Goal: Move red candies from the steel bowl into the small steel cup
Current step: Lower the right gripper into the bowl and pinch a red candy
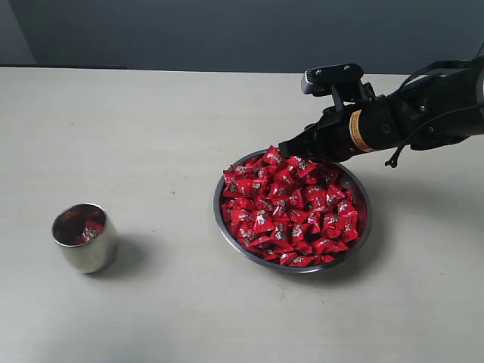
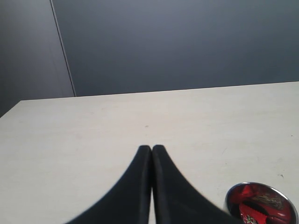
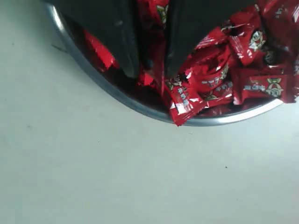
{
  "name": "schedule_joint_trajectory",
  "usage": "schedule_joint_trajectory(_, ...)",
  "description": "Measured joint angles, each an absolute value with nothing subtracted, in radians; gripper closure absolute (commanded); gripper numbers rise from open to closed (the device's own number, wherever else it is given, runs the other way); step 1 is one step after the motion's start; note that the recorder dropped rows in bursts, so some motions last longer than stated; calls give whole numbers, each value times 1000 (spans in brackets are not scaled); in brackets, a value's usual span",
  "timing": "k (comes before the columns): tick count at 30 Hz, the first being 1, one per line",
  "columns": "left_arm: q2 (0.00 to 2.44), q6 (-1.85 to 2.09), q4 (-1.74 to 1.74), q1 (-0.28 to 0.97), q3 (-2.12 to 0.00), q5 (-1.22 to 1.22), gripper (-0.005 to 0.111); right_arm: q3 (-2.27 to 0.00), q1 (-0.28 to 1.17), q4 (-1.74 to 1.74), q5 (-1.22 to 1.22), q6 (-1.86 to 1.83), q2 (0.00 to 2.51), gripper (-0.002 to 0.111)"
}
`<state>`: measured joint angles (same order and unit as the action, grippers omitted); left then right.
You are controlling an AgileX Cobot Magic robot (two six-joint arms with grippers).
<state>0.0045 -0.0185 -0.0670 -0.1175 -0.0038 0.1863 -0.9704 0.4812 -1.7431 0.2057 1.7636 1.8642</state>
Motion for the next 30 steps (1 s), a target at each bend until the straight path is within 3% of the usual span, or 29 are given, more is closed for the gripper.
schedule_joint_trajectory(21,4,-19,-67,-118,-4,186,106,-968,481,-1743,305,1764,1906,109)
schedule_joint_trajectory(24,4,-19,-67,-118,-4,186,106,-968,481,-1743,315,1764,1921,101)
schedule_joint_trajectory(27,4,-19,-67,-118,-4,186,106,-968,481,-1741,317,1764,1935,84)
schedule_joint_trajectory(30,4,-19,-67,-118,-4,186,106,-968,481,-1741,319,1768,1945,81)
